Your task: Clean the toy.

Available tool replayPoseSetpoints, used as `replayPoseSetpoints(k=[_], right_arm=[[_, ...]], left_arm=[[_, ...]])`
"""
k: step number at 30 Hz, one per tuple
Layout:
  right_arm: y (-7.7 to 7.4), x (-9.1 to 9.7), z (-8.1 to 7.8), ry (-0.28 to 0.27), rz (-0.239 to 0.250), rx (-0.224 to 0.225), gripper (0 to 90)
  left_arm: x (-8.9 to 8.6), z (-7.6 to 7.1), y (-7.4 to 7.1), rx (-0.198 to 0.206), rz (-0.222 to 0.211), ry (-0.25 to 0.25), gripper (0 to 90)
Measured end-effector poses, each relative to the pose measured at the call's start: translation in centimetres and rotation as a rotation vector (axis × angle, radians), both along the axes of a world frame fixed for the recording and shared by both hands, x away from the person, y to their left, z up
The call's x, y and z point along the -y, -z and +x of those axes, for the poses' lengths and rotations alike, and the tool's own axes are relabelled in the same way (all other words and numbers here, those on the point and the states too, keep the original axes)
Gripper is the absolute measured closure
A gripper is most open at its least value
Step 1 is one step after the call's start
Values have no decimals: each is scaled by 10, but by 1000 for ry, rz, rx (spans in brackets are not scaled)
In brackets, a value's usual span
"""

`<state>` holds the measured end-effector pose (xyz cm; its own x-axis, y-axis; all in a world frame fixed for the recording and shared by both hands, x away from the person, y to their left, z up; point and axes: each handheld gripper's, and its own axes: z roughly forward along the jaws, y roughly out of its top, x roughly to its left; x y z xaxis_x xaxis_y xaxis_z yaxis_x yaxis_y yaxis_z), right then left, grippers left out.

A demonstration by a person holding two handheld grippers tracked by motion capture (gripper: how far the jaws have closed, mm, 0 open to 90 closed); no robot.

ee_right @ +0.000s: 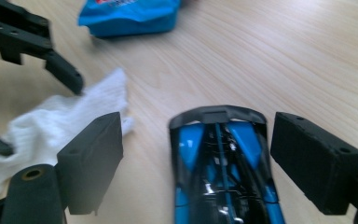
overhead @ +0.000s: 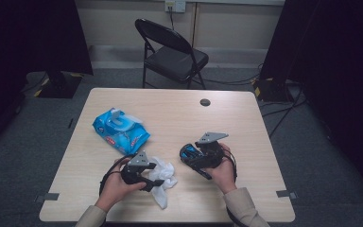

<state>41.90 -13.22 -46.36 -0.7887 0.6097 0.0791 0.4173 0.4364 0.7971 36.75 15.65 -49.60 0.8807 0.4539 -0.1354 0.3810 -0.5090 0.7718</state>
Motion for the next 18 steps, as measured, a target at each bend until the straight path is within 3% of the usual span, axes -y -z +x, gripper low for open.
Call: replayPoseSetpoints(k=[7,18], right_arm=[[19,-2,20,5,-50,-35,150],[33,-17,28,-52,-144,-59,180]], left_arm=[[0,0,8,-14,7,8,241],[1,2,9,-16,5,6,236]])
